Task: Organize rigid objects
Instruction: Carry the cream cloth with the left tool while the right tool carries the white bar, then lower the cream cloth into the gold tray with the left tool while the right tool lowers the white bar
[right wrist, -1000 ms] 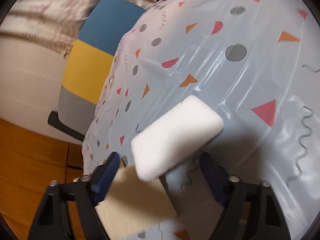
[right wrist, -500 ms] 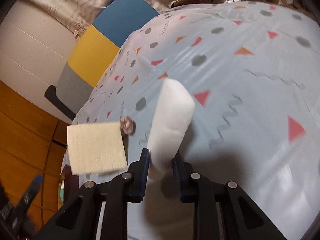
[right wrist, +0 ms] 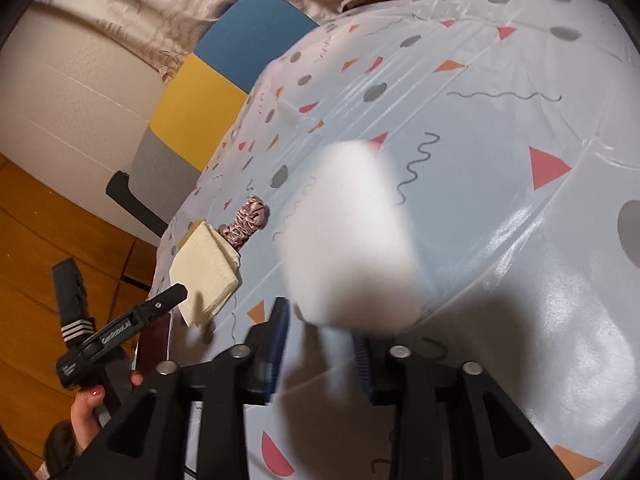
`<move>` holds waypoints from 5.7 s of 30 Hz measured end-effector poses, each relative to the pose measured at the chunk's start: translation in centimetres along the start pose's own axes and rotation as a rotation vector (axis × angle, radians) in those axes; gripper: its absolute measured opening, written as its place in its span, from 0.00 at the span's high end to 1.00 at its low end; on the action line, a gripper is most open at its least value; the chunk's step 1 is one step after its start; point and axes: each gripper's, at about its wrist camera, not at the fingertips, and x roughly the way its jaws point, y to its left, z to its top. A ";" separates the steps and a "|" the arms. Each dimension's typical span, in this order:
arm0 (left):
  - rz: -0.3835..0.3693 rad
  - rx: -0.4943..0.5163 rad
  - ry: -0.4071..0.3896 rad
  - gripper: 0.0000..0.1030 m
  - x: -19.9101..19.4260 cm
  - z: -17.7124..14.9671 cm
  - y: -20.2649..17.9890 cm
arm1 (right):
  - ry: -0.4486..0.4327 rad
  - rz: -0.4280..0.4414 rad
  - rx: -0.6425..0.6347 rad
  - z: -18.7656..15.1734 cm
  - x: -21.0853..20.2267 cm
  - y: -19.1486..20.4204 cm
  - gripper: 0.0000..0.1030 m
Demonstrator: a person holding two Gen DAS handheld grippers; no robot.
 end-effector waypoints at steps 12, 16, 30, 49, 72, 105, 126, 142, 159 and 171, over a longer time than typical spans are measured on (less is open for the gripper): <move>-0.034 0.103 -0.062 0.03 2.2 0.4 -2.4 | -0.042 -0.081 -0.187 -1.8 -0.2 3.2 0.27; -0.081 0.105 -0.018 0.49 3.1 -0.6 -2.7 | -0.044 -0.092 -0.210 -2.2 -1.8 3.5 0.26; -0.192 0.041 -0.097 0.89 -2.4 -5.6 -0.5 | -0.015 -0.263 -0.215 3.6 0.3 0.7 0.17; -0.168 -0.139 -0.049 0.60 -4.4 -10.0 3.9 | 0.154 -0.323 -0.606 1.3 5.4 6.9 0.12; -0.287 -0.210 -0.071 0.89 -5.5 -9.2 4.9 | 0.090 -0.175 -0.388 -6.3 0.4 9.9 0.33; -0.366 -0.421 -0.327 0.92 -19.4 -15.2 17.8 | 0.111 -0.084 -0.349 -11.5 0.6 15.5 0.33; 0.003 -0.386 -0.249 0.59 -18.9 -19.5 23.4 | 0.139 0.010 -0.433 -13.5 0.9 21.3 0.33; -0.068 -0.280 -0.039 0.49 -16.3 -19.7 23.4 | 0.224 0.138 -0.569 -17.6 4.1 30.0 0.33; 0.077 -0.437 -0.268 0.38 -22.9 -22.0 27.4 | 0.305 0.135 -0.673 -20.2 8.2 35.0 0.33; 0.053 -0.463 -0.290 0.38 -23.2 -23.4 27.5 | 0.315 0.020 -0.703 -21.7 14.2 38.8 0.30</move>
